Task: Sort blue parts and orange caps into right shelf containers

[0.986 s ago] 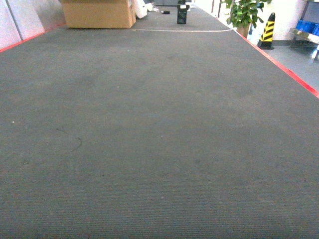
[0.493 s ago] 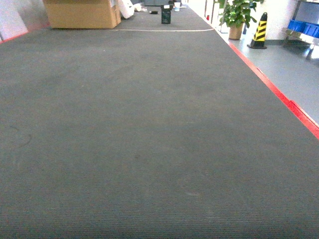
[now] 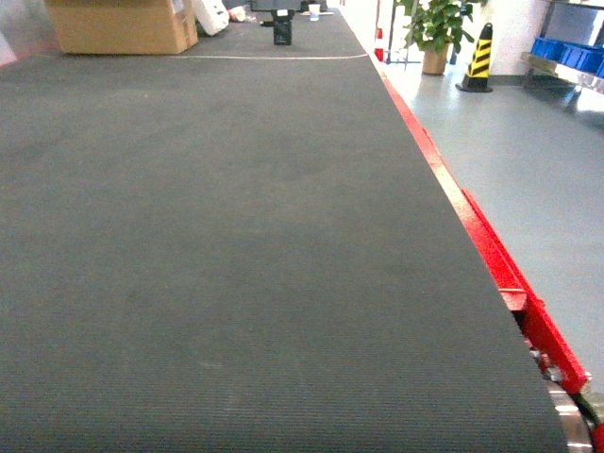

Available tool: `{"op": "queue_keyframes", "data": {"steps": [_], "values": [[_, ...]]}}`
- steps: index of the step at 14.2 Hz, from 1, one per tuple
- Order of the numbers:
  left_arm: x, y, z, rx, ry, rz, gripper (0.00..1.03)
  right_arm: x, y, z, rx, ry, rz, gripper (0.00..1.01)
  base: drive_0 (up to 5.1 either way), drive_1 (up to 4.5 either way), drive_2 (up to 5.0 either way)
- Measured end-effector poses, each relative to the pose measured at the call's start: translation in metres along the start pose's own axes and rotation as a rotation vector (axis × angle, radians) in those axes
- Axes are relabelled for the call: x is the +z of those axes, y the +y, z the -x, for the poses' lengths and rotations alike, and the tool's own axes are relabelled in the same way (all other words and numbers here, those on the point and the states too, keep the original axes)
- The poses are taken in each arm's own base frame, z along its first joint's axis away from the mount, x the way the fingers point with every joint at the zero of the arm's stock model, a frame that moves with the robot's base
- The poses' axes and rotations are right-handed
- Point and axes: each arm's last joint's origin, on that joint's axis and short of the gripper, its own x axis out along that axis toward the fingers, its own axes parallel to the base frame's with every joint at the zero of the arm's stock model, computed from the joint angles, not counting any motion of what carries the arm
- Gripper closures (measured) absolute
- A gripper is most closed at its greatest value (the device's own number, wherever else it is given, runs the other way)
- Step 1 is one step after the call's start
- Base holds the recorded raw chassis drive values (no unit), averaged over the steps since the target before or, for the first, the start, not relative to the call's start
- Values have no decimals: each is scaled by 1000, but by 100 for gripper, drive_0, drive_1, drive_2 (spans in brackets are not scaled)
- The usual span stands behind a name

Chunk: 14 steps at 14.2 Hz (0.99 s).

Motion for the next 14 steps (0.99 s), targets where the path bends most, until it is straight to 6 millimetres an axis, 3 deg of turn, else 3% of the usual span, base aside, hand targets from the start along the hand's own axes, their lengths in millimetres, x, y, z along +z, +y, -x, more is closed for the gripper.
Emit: {"op": "queue_keyframes", "data": {"steps": [14], "values": [[0,0,0,3,0,0,58,0,0,0,-2,-2,0,60,0,0,0]]}}
